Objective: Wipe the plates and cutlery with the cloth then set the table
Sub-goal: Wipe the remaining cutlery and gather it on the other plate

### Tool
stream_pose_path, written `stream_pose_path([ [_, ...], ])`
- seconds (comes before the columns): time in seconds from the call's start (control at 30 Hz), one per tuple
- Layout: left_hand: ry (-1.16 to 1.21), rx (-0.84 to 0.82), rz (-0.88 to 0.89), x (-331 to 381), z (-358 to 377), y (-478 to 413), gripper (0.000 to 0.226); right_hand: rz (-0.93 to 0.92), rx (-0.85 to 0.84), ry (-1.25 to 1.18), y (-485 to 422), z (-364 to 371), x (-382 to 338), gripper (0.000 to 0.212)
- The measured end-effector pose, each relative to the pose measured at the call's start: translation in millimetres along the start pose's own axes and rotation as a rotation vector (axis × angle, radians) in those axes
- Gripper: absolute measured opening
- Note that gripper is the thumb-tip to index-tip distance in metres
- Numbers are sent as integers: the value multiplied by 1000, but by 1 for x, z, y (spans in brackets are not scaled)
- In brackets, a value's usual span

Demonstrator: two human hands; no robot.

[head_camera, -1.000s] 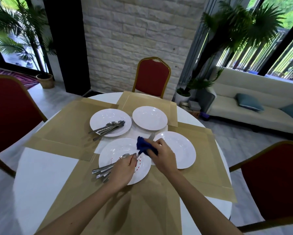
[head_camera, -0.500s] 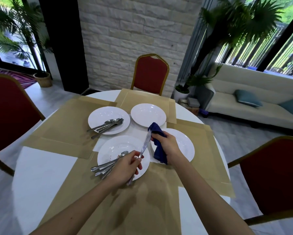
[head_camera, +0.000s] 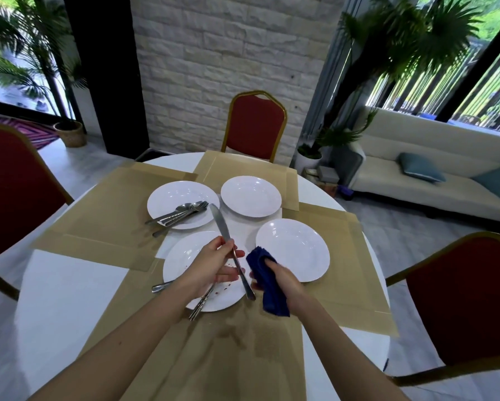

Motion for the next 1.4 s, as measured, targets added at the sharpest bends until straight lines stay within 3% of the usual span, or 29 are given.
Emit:
stream_pose_path([
  [0.13,-45,122,55,-2,-7,-5,14,79,-166,-238,11,27,30,41],
  [0.27,-277,172,101,-1,-17,-4,16,67,-260,-360,20,40,35,50],
  [0.53,-122,125,59,6,-23,2,16,155,-380,-251,34,43,14,34],
  [0.67,-125,189,41,8,-27,0,12,-55,-383,19,40,52,-4,19],
  [0.77,-120,246,71,7,-31,1,12,-149,-368,219,39,59,-9,23],
  [0.93,-45,308,33,-2,-36,-4,15,-5,-428,162,40,59,-3,32],
  [1.07,266,260,-62,-12,-34,-12,15,110,-472,141,38,52,6,33],
  [1.17,383,323,-115,-16,-48,-26,19,156,-444,168,22,47,10,34],
  [1.27,407,401,-257,-26,-78,-51,22,160,-298,123,-7,40,13,36],
  [1.4,61,380,-335,-21,-108,-79,25,244,-152,-126,-34,30,11,50],
])
Point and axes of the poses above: each hand's wrist, its own y-axis away from the middle knuckle, its own z-axis out of the palm, x = y × z, the point moved 6 cm from there along -y, towards the middle knuckle, and after that the axes turned 7 degrees about -y, right-handed, at the moved point
